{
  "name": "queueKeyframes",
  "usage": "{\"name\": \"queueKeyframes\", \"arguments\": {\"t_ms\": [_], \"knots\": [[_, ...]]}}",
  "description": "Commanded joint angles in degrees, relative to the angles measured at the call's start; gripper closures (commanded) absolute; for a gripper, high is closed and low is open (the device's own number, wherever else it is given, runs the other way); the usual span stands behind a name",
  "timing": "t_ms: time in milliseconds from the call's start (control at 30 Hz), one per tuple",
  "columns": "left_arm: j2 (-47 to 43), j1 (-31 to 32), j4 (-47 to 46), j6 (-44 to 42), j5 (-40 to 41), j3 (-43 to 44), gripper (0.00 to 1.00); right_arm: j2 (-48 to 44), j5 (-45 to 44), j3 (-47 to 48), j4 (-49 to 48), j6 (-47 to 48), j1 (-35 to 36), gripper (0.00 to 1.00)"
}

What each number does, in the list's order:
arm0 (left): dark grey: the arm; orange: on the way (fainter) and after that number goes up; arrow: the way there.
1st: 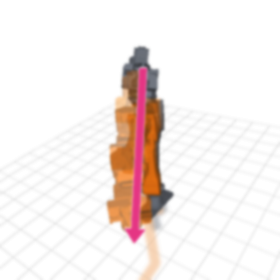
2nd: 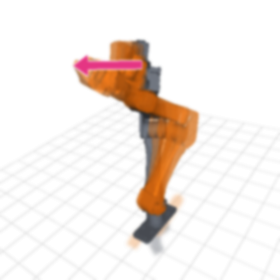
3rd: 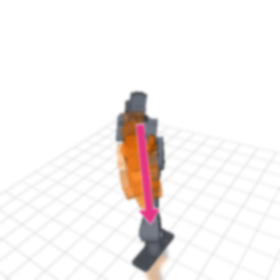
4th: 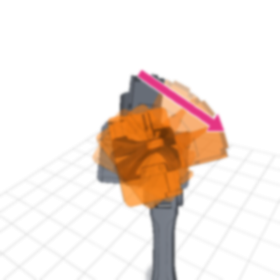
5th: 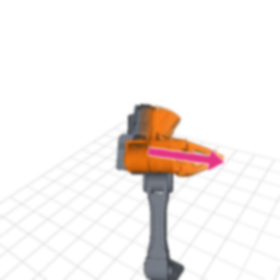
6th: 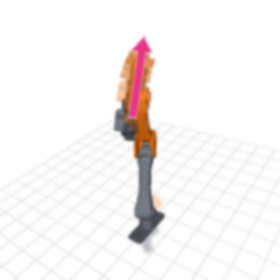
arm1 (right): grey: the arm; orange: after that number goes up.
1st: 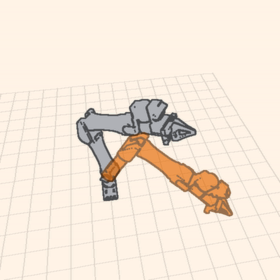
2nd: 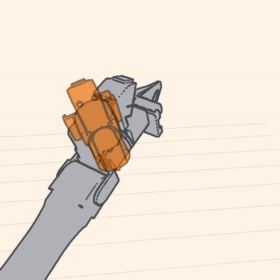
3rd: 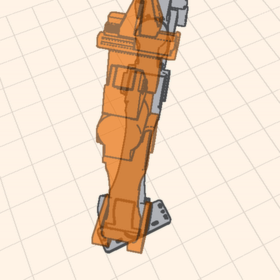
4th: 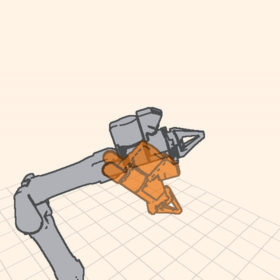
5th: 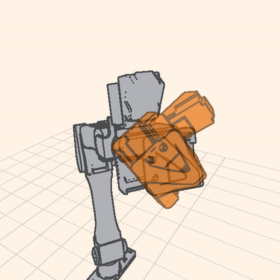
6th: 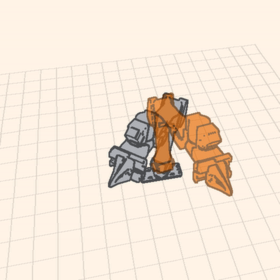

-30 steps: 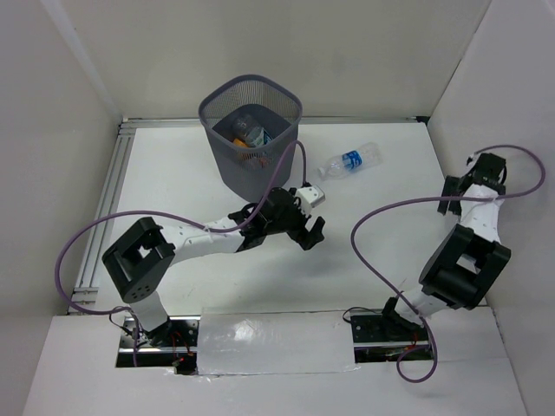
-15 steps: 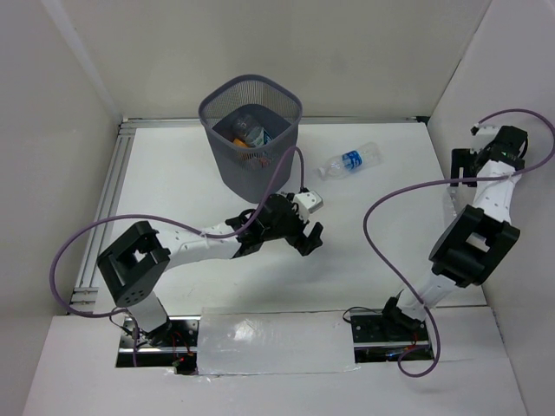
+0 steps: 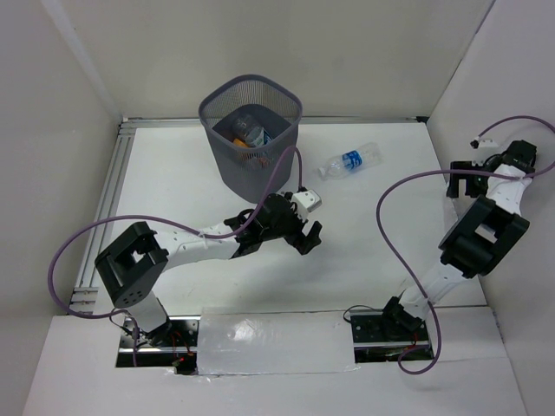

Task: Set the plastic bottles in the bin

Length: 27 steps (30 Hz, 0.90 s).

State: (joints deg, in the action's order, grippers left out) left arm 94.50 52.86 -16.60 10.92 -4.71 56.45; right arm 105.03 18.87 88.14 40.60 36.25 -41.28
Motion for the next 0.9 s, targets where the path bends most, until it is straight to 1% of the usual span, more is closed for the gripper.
{"name": "queueKeyframes", "arguments": {"t_ms": [0, 100, 200, 300, 333, 400, 433, 467, 533, 567, 633, 700, 800, 867], "knots": [[-1.9, 0.1, -2.2, 0.3, 0.7, 0.2, 0.0, -1.5, 4.4, -0.1, 4.3, 2.4, -1.2, 0.0], [-1.9, 0.1, -2.2, 0.3, 0.7, -0.4, 0.0, -3.4, 7.8, -3.5, 7.8, 4.3, -1.2, 0.0], [-1.9, 0.1, -2.2, 0.3, 0.1, -0.4, 0.0, -6.5, 8.5, -6.7, 6.4, 3.7, -1.2, 0.0], [-1.9, 0.1, -2.2, 0.3, 0.1, 0.9, 0.0, -7.8, 5.3, -6.1, 3.4, 0.8, -0.7, 0.0], [-1.3, 0.1, -1.6, -0.3, 0.1, 0.9, 0.0, -7.8, 1.3, -4.6, 2.0, 0.1, -0.6, 0.0], [-1.2, 0.1, -1.6, -0.3, 0.1, 1.4, 0.0, -6.3, -1.5, -2.9, 2.0, 0.0, -0.6, 0.0], [-0.7, 0.1, -1.6, -0.3, 0.1, 1.4, 0.0, -6.3, -3.1, -2.3, 0.5, 0.0, -0.6, 0.0], [-0.7, 0.1, -1.6, -0.3, -0.4, 1.9, 0.0, -5.7, -5.4, -2.3, -0.1, 1.3, -0.6, 0.0], [-0.7, 0.1, -1.6, -0.3, -0.4, 1.9, 0.0, -5.7, -6.7, -3.3, -0.8, 2.4, -0.6, 0.0], [-0.1, 0.1, -1.6, -0.3, -0.4, 1.9, 0.0, -5.1, -6.7, -4.0, -0.8, 3.4, -0.6, 0.02], [-0.1, 0.1, -1.6, -0.3, -0.4, 1.9, 0.0, -5.1, -6.7, -5.9, -1.5, 6.2, -0.6, 0.02], [-0.1, 0.1, -1.6, -0.3, -0.4, 1.9, 0.0, -5.1, -3.8, -6.9, -2.0, 7.2, -1.2, 0.03], [-0.1, 0.1, -1.1, -0.3, -0.4, 2.4, 0.0, -4.3, -3.8, -5.8, -2.0, 8.2, -1.2, 0.03], [-0.1, 0.1, -0.5, -0.3, -0.4, 2.4, 0.0, -3.4, -3.0, -3.9, 0.5, 9.6, -1.2, 0.03]]}}
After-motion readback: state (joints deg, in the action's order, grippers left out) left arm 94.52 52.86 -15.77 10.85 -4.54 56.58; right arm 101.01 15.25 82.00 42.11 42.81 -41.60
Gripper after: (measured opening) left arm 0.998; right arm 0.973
